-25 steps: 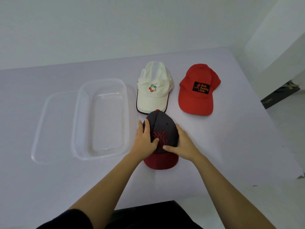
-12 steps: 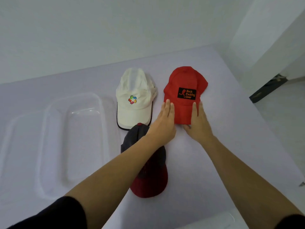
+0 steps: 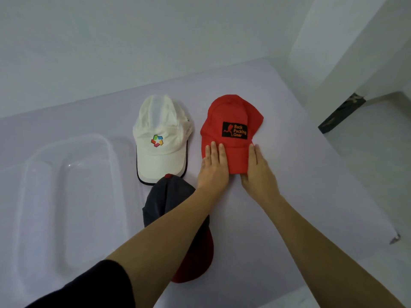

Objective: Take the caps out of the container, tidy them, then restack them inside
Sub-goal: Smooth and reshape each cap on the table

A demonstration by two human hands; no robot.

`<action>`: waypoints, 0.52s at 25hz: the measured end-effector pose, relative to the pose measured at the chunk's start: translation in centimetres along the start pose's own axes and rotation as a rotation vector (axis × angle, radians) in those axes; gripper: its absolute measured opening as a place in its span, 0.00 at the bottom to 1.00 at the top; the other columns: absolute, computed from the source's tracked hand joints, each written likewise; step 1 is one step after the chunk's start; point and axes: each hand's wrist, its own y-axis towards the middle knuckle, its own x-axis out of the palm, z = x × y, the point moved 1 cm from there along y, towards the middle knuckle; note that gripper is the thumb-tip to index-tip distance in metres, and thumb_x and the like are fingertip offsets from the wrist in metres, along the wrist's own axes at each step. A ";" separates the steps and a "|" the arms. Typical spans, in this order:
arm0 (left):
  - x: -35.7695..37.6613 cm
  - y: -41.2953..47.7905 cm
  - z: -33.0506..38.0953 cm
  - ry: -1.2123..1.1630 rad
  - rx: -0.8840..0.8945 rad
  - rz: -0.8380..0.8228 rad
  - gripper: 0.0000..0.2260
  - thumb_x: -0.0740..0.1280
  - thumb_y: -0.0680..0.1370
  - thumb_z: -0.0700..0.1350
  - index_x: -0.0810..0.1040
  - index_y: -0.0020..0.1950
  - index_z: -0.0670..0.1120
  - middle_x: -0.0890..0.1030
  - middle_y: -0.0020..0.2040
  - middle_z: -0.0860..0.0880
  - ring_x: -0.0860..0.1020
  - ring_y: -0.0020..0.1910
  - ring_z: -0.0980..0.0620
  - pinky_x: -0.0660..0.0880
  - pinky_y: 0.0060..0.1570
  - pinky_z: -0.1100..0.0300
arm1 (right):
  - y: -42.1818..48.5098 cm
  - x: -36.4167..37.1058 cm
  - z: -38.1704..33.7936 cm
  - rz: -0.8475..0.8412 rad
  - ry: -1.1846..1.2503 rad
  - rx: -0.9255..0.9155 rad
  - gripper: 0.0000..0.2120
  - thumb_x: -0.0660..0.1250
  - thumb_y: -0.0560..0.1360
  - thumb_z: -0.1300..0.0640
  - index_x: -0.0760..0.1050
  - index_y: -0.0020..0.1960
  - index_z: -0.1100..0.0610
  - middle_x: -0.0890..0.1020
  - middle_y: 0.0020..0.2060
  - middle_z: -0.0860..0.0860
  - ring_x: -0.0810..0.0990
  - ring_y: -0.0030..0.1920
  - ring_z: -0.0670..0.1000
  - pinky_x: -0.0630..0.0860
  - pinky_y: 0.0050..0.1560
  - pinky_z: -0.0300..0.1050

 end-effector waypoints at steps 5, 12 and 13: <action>-1.0 -0.9 1.3 -0.071 0.007 0.096 0.24 0.56 0.79 0.38 0.54 0.74 0.32 0.59 0.73 0.30 0.60 0.72 0.32 0.66 0.66 0.42 | 0.0 -1.2 0.3 0.129 -0.113 -0.079 0.29 0.65 0.72 0.70 0.60 0.71 0.67 0.73 0.64 0.65 0.78 0.57 0.65 0.80 0.46 0.59; -2.6 -2.5 3.5 -0.210 -0.067 0.137 0.26 0.54 0.81 0.40 0.46 0.77 0.39 0.53 0.77 0.37 0.55 0.75 0.40 0.59 0.70 0.47 | -2.3 -3.3 -1.9 0.253 0.228 0.013 0.25 0.58 0.76 0.62 0.61 0.73 0.59 0.80 0.55 0.61 0.80 0.47 0.62 0.78 0.50 0.56; -2.5 -2.8 3.6 -0.242 -0.072 0.155 0.26 0.55 0.81 0.40 0.48 0.77 0.40 0.56 0.76 0.39 0.60 0.74 0.40 0.62 0.68 0.47 | -2.7 -3.4 -2.5 0.273 0.293 0.037 0.25 0.58 0.76 0.63 0.62 0.73 0.58 0.81 0.53 0.60 0.81 0.46 0.61 0.78 0.50 0.55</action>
